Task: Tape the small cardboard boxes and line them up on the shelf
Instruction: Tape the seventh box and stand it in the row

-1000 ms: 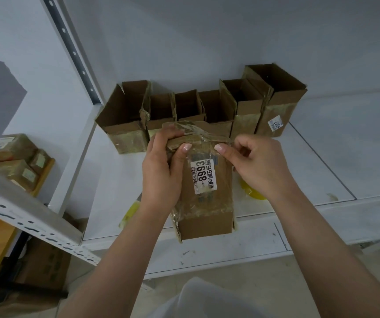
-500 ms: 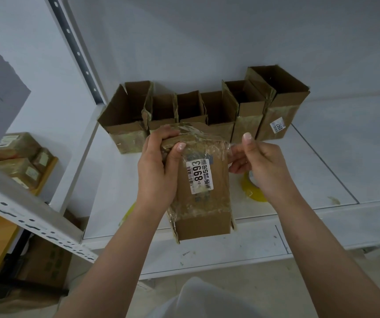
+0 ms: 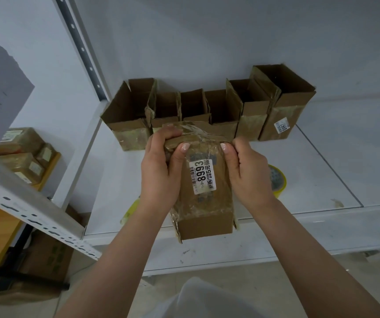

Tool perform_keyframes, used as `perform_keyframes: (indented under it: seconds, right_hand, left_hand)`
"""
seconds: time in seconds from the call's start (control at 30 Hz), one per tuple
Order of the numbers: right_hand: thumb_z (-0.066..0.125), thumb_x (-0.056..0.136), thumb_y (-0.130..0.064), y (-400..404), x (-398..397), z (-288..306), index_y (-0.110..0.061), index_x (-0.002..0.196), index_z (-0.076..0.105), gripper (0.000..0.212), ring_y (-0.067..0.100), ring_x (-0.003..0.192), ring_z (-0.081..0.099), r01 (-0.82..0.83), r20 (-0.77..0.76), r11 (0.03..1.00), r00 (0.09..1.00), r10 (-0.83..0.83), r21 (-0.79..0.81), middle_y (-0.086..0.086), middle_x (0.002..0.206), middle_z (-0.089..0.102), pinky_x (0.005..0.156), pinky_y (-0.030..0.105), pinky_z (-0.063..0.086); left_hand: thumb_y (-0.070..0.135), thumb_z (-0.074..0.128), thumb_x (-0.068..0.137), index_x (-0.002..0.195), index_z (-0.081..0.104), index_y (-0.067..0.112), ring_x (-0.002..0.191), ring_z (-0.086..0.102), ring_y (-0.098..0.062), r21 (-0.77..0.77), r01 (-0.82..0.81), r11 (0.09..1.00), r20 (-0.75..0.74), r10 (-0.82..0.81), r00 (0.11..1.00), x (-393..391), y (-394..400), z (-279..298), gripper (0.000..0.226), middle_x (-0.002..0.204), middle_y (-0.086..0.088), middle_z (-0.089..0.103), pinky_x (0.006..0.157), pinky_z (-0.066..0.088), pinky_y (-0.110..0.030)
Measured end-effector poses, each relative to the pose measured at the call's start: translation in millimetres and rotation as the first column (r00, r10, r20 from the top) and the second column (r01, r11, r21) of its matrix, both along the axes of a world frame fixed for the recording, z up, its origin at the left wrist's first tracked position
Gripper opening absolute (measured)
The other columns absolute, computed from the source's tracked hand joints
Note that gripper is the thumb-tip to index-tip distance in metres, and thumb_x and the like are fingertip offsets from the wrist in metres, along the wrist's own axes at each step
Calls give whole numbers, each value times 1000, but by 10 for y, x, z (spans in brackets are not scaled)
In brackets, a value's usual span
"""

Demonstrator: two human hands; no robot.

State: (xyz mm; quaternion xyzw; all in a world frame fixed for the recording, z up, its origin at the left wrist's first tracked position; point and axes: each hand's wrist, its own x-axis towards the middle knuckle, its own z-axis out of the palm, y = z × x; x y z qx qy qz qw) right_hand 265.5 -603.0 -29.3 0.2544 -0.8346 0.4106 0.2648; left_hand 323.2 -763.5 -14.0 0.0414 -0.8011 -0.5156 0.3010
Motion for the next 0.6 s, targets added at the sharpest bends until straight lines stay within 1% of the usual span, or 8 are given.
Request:
perform_keyframes:
  seconds: [0.1,0.27,0.33,0.37,0.43,0.5,0.53,0.6]
  right_hand:
    - [37,97,-44,28,11,15,-4,79,48,45,23,49,51,-52,19,998,998,53,-33,5,57,52,43,34,38]
    - [45,98,-41,51,-6,13,1,70,50,50,24,42,46,-2,-150,1000,989,0,-15,7,50,49,37,36,38]
    - [43,97,-49,94,-19,-20,-3,75,52,52,22,47,50,-11,-91,999,996,7,-36,5,56,52,41,39,43]
    - [44,95,-53,109,-23,-34,-6,83,54,50,20,55,55,-12,-21,998,1000,11,-62,4,65,57,47,41,48]
    - [46,90,-57,122,-22,-62,-10,114,55,53,20,89,61,-24,91,997,995,30,-67,5,102,63,69,38,55]
    - [47,92,-54,133,-34,-109,-13,141,45,64,26,125,49,-90,40,994,995,88,67,8,141,50,93,35,46]
    - [46,94,-51,126,-33,-114,-16,145,42,62,28,135,41,-133,-17,983,991,136,124,7,149,43,100,36,41]
    - [46,96,-47,92,-19,-119,-19,141,46,53,28,141,35,-207,-81,966,972,221,153,7,150,43,110,36,37]
  left_hand:
    - [38,50,94,118,50,33,112,59,-14,-28,0,1000,-29,-1,1000,21,1,-15,24,126,3,58,90,55,-44]
    - [44,50,92,117,52,35,123,53,-10,-49,15,999,-90,-19,996,28,13,-82,27,138,6,51,94,53,-43]
    - [42,52,91,119,52,33,127,50,-11,-49,63,997,-105,-67,992,17,-5,-100,29,142,4,49,96,53,-44]
    - [41,53,91,120,53,31,129,49,-14,-45,95,994,-99,-99,990,15,-18,-117,31,143,2,47,96,52,-45]
    - [39,54,91,122,52,24,134,45,-20,-34,156,987,-77,-159,984,28,-45,-173,34,145,-3,45,99,49,-50]
    - [37,53,93,124,53,17,140,37,-21,-52,189,981,-70,-192,979,57,-46,-223,37,145,-6,45,105,43,-53]
    - [36,53,93,124,53,15,143,33,-20,-70,191,979,-68,-196,978,66,-40,-223,37,145,-6,45,108,40,-52]
    - [35,54,93,123,56,13,146,27,-18,-119,197,973,-83,-208,975,73,-39,-194,38,147,-7,45,115,33,-47]
